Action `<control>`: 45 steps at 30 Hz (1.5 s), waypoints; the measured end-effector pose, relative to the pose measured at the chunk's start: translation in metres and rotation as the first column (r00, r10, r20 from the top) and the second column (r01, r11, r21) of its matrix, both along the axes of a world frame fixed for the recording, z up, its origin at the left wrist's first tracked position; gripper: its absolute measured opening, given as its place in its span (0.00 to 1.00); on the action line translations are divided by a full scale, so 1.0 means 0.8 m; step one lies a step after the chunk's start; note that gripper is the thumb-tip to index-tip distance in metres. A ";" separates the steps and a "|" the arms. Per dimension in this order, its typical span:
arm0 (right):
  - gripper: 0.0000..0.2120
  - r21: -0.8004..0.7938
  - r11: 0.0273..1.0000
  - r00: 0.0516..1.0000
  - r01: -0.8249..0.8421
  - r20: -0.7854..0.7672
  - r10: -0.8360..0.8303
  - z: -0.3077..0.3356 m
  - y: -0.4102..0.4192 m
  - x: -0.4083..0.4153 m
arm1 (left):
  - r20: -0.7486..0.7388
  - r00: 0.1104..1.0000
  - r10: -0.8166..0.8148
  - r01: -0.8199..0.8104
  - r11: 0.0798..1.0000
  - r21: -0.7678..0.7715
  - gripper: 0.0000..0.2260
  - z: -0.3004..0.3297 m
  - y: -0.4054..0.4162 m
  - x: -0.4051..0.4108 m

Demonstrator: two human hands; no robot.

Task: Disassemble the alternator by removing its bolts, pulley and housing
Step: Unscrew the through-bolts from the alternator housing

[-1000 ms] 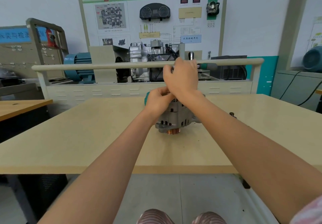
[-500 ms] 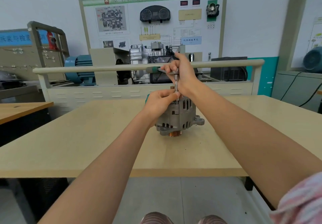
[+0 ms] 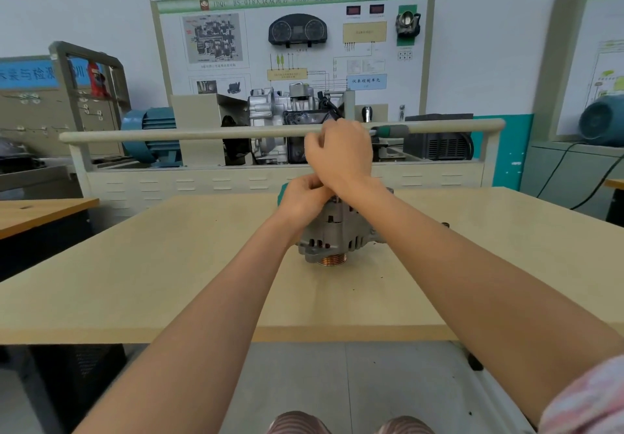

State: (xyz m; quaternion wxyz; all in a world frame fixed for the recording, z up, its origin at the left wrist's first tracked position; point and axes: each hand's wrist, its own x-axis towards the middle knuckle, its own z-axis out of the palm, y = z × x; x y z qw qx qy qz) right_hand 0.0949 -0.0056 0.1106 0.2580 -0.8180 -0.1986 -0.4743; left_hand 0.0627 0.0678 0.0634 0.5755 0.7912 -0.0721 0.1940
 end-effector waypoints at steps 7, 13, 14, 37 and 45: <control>0.23 0.788 0.385 0.519 -0.481 -0.098 0.849 0.019 -0.012 0.010 | -0.045 0.996 -0.072 0.073 0.997 0.027 0.09 0.003 0.001 -0.006; 0.17 0.405 0.849 0.918 -0.341 -0.053 0.394 -0.004 -0.003 0.001 | -0.005 1.000 -0.021 0.021 0.999 -0.045 0.05 -0.001 -0.001 -0.003; 0.13 0.163 0.980 0.994 -0.113 0.010 0.113 -0.011 -0.003 0.000 | -0.004 1.000 0.008 -0.009 0.999 -0.041 0.09 -0.002 -0.002 -0.002; 0.12 0.067 0.977 0.975 0.203 0.074 -0.208 -0.021 0.004 -0.002 | -0.024 0.997 0.080 -0.080 0.997 -0.018 0.12 -0.003 -0.005 0.004; 0.23 0.502 0.782 0.898 -0.370 -0.023 0.439 0.001 -0.009 0.004 | 0.039 0.999 -0.020 0.020 1.000 -0.012 0.06 -0.003 -0.009 -0.004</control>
